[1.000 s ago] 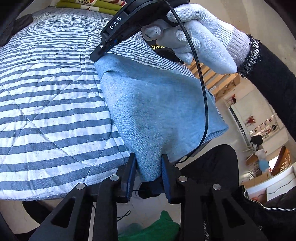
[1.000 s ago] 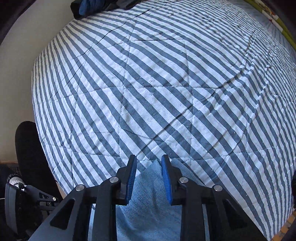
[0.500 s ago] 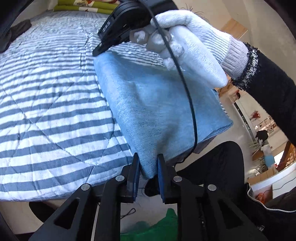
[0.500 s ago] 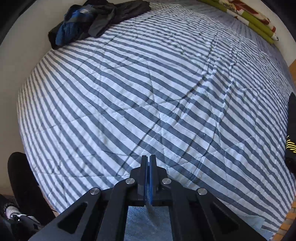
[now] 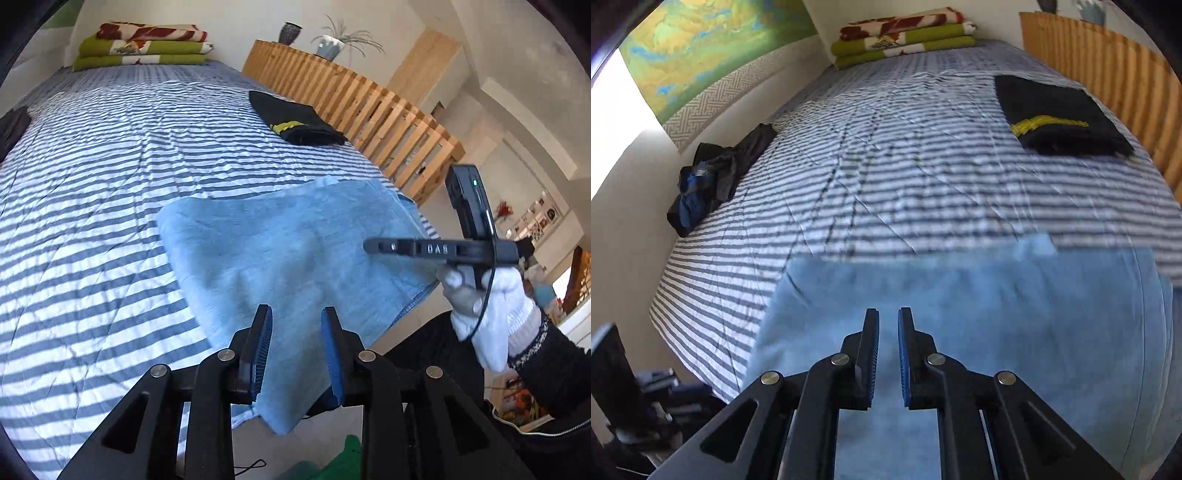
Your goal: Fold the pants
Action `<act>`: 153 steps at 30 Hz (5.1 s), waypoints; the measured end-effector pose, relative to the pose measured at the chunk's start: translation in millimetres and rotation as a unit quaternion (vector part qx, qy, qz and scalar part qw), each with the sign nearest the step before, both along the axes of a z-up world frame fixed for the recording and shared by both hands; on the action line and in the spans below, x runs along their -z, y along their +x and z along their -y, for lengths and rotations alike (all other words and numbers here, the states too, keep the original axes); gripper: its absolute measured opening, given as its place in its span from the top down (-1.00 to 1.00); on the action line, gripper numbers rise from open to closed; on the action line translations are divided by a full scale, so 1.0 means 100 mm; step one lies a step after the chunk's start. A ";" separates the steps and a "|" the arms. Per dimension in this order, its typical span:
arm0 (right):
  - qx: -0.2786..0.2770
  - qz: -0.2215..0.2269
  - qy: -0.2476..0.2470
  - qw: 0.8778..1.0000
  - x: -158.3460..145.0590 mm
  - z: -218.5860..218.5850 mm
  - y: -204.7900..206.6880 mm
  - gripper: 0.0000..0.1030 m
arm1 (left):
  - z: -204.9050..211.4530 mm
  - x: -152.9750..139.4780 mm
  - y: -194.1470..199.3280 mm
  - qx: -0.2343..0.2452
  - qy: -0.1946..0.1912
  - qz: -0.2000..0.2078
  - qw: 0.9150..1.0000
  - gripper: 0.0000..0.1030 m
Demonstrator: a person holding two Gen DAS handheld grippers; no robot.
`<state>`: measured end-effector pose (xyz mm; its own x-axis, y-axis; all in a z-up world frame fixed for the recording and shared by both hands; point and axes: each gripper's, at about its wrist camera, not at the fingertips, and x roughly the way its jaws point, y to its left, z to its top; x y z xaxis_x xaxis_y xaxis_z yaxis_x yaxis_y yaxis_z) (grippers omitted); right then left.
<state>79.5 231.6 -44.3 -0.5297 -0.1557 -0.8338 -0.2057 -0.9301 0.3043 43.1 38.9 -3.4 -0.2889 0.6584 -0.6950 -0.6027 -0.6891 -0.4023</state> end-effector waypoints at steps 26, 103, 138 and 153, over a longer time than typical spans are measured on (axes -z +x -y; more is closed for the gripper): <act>0.262 0.025 -0.124 0.957 0.43 -2.14 1.79 0.09 | -2.83 0.20 0.80 0.263 -0.084 -0.097 0.956 -0.19; 0.090 0.013 0.096 0.991 -0.11 -1.64 0.65 0.50 | -0.23 0.24 -1.17 -0.120 -0.077 0.050 0.989 -0.34; 0.026 0.001 0.130 0.991 0.17 -0.65 0.34 0.32 | 0.23 0.57 -0.69 -0.142 -0.065 0.081 0.984 0.02; -0.002 -0.028 0.126 0.992 0.18 0.15 0.49 0.23 | 0.32 0.63 -0.47 -0.141 -0.040 0.079 0.986 0.03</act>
<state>128.4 216.5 -62.5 -0.5765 0.0511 -0.8155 -0.1911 -0.9788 0.0737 -4.3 6.9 -66.8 -0.3367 0.5090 -0.7922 -0.3179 -0.8534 -0.4132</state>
